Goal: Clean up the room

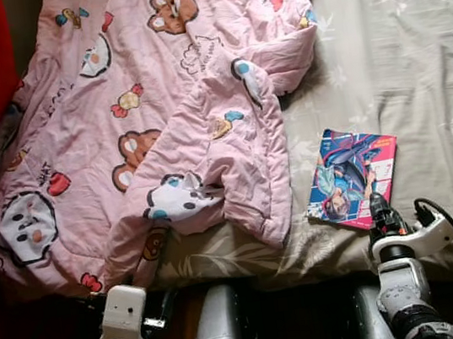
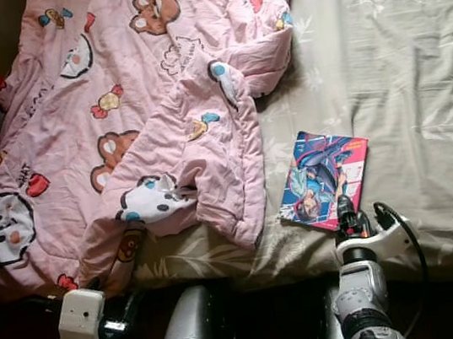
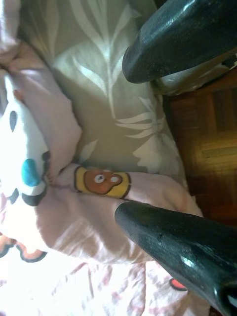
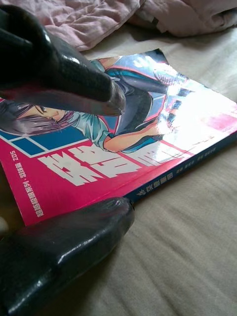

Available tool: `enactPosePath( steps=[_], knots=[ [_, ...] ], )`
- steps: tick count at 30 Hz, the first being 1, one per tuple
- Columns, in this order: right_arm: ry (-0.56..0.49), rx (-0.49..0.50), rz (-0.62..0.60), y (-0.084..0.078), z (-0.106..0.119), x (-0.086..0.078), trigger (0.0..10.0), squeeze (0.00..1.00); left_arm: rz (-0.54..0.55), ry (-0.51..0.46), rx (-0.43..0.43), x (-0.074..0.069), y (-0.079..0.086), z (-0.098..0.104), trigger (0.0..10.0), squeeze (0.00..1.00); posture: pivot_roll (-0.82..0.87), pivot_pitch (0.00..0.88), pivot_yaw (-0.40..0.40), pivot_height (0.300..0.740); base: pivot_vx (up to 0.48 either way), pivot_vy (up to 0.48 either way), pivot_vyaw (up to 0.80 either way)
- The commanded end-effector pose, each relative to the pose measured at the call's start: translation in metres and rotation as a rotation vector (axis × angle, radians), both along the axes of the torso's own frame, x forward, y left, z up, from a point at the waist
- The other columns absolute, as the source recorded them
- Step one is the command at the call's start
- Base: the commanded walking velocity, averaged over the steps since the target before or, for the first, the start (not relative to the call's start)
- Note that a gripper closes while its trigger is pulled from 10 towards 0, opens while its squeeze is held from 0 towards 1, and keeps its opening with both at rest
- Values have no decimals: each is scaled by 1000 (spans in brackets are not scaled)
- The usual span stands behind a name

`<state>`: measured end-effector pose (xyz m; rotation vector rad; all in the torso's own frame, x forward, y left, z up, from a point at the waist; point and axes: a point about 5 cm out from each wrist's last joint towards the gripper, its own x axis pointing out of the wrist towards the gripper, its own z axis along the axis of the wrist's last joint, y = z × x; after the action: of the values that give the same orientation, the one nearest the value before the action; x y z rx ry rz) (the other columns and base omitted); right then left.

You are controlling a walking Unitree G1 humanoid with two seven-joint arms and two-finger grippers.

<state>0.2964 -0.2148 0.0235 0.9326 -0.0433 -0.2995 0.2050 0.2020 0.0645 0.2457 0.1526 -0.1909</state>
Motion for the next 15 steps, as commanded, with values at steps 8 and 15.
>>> enactPosePath(
  steps=[8, 15],
  knots=[
    [62, 44, -26, 4, -18, -15, 10000, 0, 24, 54, 15, -9, 10, -7, 10000, 0, 165, 449, 267, 628, 0, 0, 0],
    [35, 37, -21, 4, -13, -11, 10000, 0, 16, 52, 15, -7, 8, -7, 10000, 0, 159, 443, 266, 628, 0, 0, 0]
  ],
)
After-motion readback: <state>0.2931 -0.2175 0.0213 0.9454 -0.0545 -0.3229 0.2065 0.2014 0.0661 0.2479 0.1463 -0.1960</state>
